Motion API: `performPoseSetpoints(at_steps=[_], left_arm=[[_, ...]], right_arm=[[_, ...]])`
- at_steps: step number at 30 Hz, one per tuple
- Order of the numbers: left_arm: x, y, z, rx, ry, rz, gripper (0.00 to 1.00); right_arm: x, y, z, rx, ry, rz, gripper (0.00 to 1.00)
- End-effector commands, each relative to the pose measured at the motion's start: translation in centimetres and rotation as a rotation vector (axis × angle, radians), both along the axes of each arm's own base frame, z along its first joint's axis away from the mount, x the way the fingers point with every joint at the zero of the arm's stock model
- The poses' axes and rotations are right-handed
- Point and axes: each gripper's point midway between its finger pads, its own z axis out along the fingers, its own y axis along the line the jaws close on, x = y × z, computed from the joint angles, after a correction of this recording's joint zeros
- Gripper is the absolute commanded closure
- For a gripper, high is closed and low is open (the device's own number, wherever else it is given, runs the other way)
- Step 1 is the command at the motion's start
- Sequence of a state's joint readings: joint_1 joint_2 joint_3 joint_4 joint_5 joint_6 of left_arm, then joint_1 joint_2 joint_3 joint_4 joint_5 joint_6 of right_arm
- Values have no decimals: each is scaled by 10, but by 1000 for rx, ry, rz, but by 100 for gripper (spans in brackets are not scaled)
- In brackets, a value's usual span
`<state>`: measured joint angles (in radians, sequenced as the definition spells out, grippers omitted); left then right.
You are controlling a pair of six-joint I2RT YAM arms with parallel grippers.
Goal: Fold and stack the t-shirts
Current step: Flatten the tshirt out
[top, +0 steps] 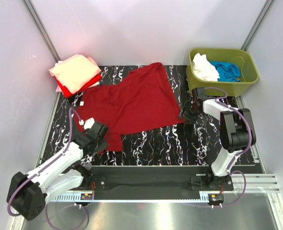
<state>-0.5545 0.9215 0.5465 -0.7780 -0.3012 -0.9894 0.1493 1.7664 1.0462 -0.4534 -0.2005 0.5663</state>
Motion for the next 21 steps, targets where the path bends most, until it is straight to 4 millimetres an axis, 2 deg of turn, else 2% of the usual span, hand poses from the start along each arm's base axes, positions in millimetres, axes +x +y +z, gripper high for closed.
performPoseSetpoints(at_steps=[1, 4, 5, 7, 8, 9, 11, 12, 14, 15, 16, 18, 19, 20, 21], left_arm=[[10, 2, 14, 10, -63, 3, 100], [11, 3, 17, 13, -68, 5, 100], [12, 3, 18, 14, -70, 5, 100], [12, 2, 21, 11, -76, 4, 100], [13, 2, 23, 8, -80, 4, 100], [12, 3, 23, 12, -77, 0, 100], [16, 1, 35, 4, -96, -6, 100], [12, 3, 39, 19, -86, -18, 100], [19, 4, 66, 17, -138, -24, 100], [13, 10, 74, 40, -126, -29, 100], [18, 11, 102, 31, -189, -37, 100], [11, 22, 128, 64, -228, -63, 100], [14, 22, 158, 44, -297, -72, 100], [13, 25, 173, 45, -328, -82, 100], [10, 28, 204, 37, -397, -109, 100]], right_arm=[[14, 8, -12, 27, 0, 8, 44], [15, 12, -19, 45, 16, 17, 49], [15, 12, -20, 46, 19, 15, 60], [15, 12, -19, 50, 17, 16, 73], [15, 12, -19, 50, 13, 19, 85], [15, 12, -17, 51, 9, 20, 92], [13, 11, -10, 45, -5, 18, 100], [13, 11, -5, 43, -16, 18, 100], [11, 9, 17, 42, -56, 14, 100], [11, 8, 27, 44, -74, 11, 100], [9, 7, 50, 44, -116, 11, 100], [9, 6, 83, 49, -181, 9, 100], [1, 3, 110, 47, -225, 6, 100], [3, 3, 134, 51, -273, 3, 100], [-4, 1, 167, 57, -350, 0, 100]])
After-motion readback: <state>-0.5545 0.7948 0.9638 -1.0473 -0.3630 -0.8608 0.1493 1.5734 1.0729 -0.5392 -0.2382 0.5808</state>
